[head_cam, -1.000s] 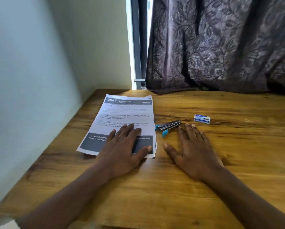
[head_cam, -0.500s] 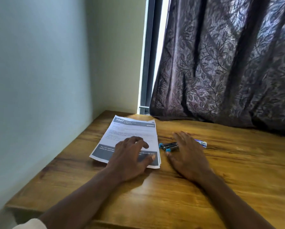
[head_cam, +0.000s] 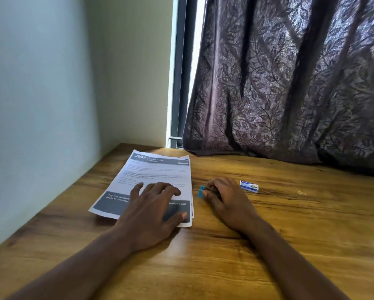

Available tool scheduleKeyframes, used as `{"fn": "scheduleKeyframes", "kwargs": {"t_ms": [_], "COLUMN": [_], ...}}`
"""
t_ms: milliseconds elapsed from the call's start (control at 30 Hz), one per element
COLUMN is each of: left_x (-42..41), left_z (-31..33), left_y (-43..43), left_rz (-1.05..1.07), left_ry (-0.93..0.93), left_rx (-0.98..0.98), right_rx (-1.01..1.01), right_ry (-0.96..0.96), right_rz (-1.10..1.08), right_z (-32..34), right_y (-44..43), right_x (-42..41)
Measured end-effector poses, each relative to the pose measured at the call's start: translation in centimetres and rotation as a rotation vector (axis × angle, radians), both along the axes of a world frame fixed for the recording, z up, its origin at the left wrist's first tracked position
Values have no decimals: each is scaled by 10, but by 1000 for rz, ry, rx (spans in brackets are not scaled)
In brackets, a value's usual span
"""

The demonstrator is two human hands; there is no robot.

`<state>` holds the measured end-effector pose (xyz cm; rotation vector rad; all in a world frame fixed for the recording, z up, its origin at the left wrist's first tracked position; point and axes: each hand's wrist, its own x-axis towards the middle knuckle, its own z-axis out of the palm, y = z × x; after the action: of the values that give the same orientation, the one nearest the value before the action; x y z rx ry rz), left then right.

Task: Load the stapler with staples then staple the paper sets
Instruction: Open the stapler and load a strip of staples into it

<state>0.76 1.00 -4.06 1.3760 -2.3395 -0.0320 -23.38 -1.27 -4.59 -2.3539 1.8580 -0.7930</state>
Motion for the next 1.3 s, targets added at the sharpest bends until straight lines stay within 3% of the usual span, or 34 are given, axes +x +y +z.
{"fn": "scheduleKeyframes", "kwargs": {"t_ms": [67,133,267,367,500,667,833,967,1033,1167,1300], "left_x": [-4,-14,-48,-71,-83,-72,-68,-64,-63,-64,-67], "left_z": [6,13,28,41,29,15,21,22,24,27,25], "left_y": [4,4,-12,-31,-50,-66,-67,-67,-66,-65,-62], "left_rz": [-19,-63,-137,-171,-243,-358,-427,-467,-473,-452,-454], "left_ry": [14,107,427,633,840,935,1006,1008,961,776,783], "left_rx": [-69,-96,58,250,246,361,410,486,467,242,227], "right_rx": [-17,-50,-13,51,118,65,23,-61,-74,-131,-182], "right_ry": [-182,-485,-966,-1137,-1233,-1046,-1042,-804,-762,-702,-590], "right_rz": [-5,-1,20,39,164,178,202,129,110,76,29], "right_z": [2,5,16,17,16,15,18,22,24,26,22], "right_y": [3,7,10,11,10,5,7,13,17,22,22], "right_x": [0,0,1,5,5,1,0,-5,-8,-8,-9]}}
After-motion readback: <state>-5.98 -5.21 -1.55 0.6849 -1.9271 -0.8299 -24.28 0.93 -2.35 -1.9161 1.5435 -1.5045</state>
